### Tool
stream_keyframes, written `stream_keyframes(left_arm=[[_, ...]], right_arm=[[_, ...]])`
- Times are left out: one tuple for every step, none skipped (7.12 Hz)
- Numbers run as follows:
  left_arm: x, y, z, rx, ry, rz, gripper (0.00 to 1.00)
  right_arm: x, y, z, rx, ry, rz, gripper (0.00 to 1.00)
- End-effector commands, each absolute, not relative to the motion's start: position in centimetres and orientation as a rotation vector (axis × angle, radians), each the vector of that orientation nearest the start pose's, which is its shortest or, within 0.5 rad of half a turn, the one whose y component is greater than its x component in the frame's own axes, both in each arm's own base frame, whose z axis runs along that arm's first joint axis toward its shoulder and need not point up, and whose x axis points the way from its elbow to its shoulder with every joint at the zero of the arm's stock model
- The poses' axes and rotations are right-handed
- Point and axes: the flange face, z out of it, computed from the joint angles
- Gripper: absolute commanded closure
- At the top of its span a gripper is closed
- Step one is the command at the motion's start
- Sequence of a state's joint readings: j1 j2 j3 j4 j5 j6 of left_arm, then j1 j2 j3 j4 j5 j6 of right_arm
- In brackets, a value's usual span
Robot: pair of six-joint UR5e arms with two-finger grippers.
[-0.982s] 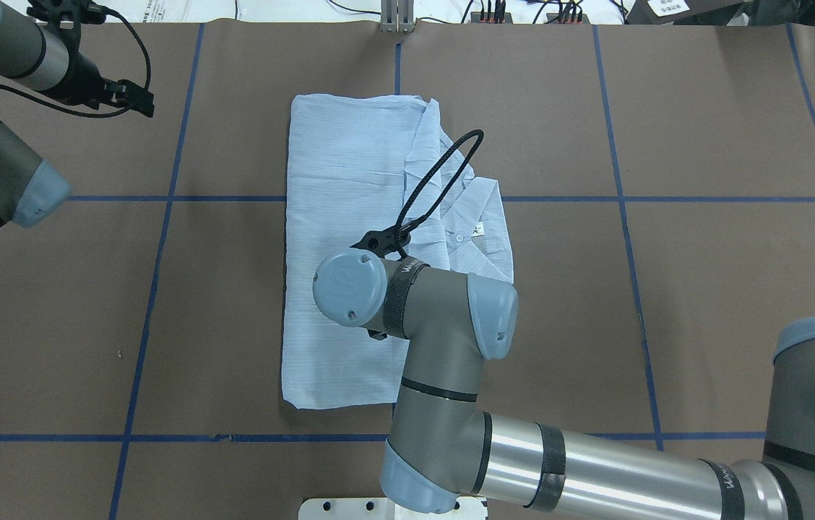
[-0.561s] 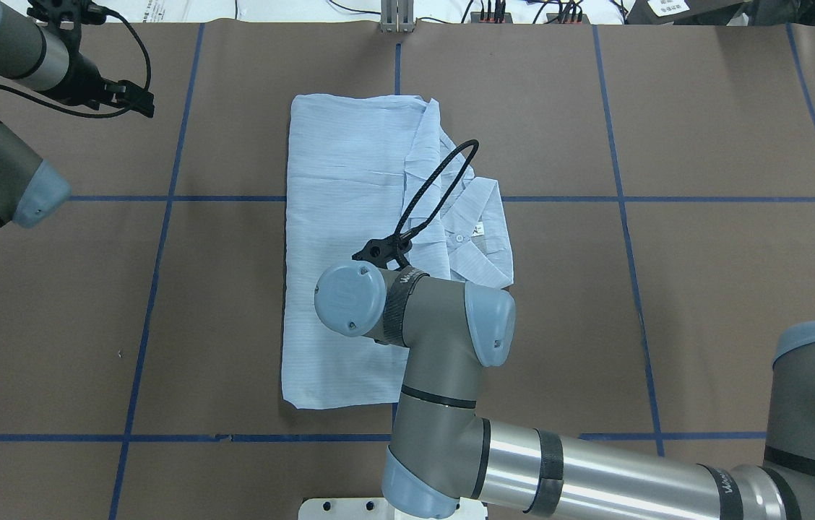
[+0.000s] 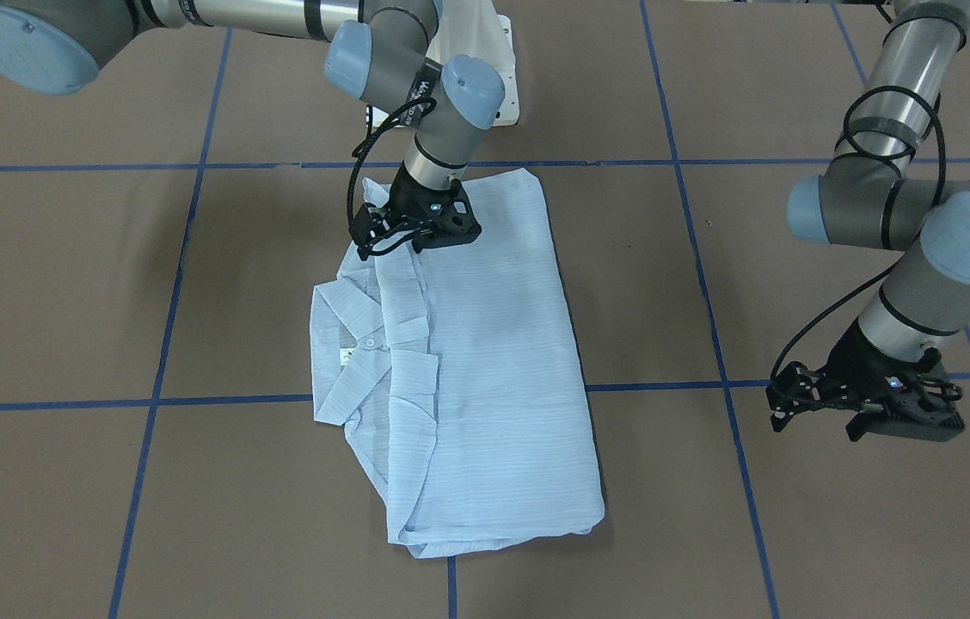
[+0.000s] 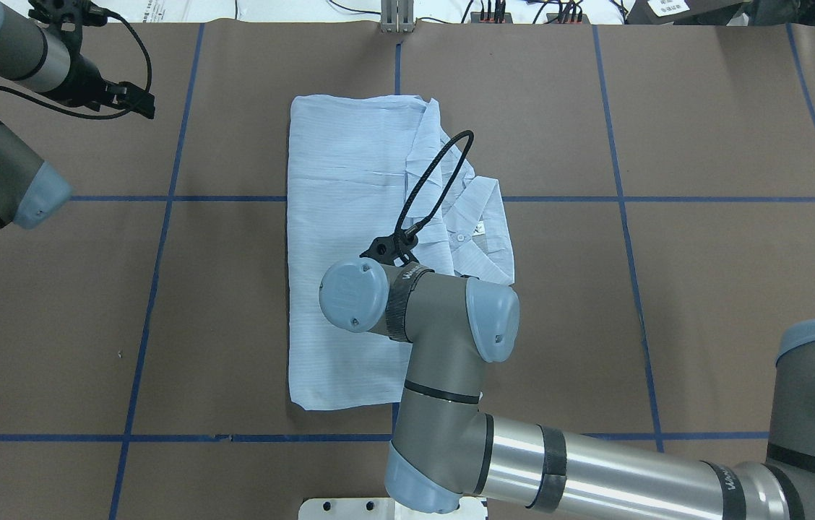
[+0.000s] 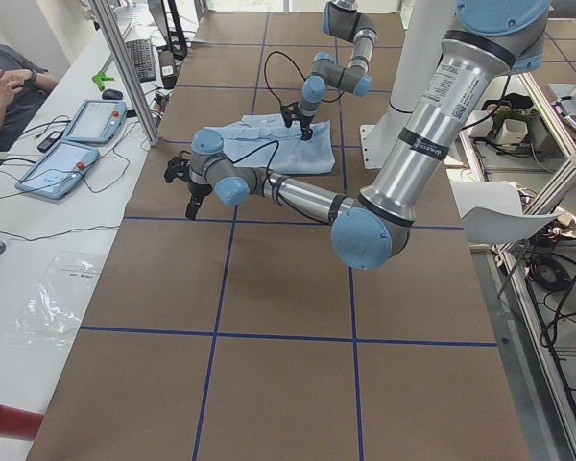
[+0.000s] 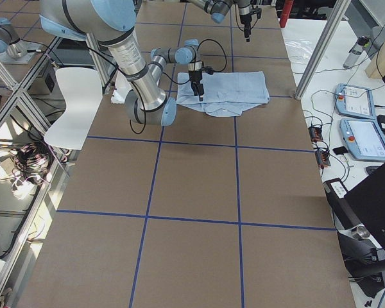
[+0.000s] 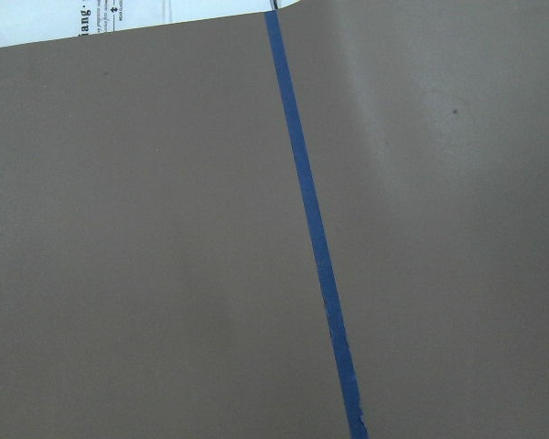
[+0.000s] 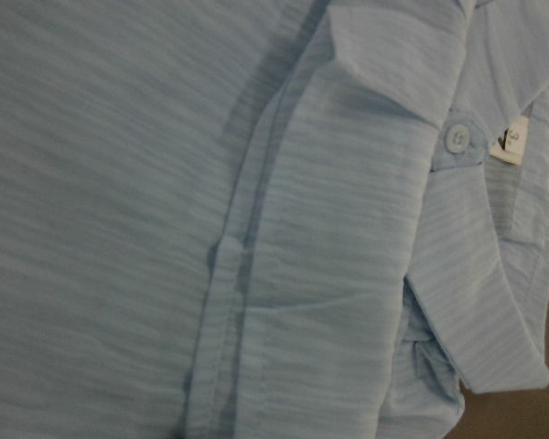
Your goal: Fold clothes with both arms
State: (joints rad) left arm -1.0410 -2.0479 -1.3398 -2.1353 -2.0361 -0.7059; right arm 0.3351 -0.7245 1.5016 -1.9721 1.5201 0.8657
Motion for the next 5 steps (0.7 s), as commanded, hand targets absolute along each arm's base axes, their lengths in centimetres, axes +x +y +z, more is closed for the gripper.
stream_keyframes(left_arm=[[28.4, -65.5, 43.4, 0.391, 0.818, 0.027, 0.0], [28.5, -65.5, 43.4, 0.39, 0.818, 0.028, 0.0], [28.7, -65.4, 43.5, 0.388, 0.818, 0.031, 0.0], [28.7, -65.4, 43.4, 0.389, 0.819, 0.031, 0.0], [28.7, -65.4, 43.3, 0.39, 0.82, 0.032, 0.0]], right_arm=[[-61.5, -37.8, 24.2, 0.239, -0.282, -0.372, 0.0], [-59.8, -37.6, 26.1, 0.237, -0.274, -0.374, 0.0], [-55.9, -37.8, 27.8, 0.248, -0.272, -0.39, 0.0], [-51.6, -38.0, 28.7, 0.258, -0.249, -0.442, 0.0], [-49.3, -37.6, 30.8, 0.252, -0.234, -0.443, 0.0]])
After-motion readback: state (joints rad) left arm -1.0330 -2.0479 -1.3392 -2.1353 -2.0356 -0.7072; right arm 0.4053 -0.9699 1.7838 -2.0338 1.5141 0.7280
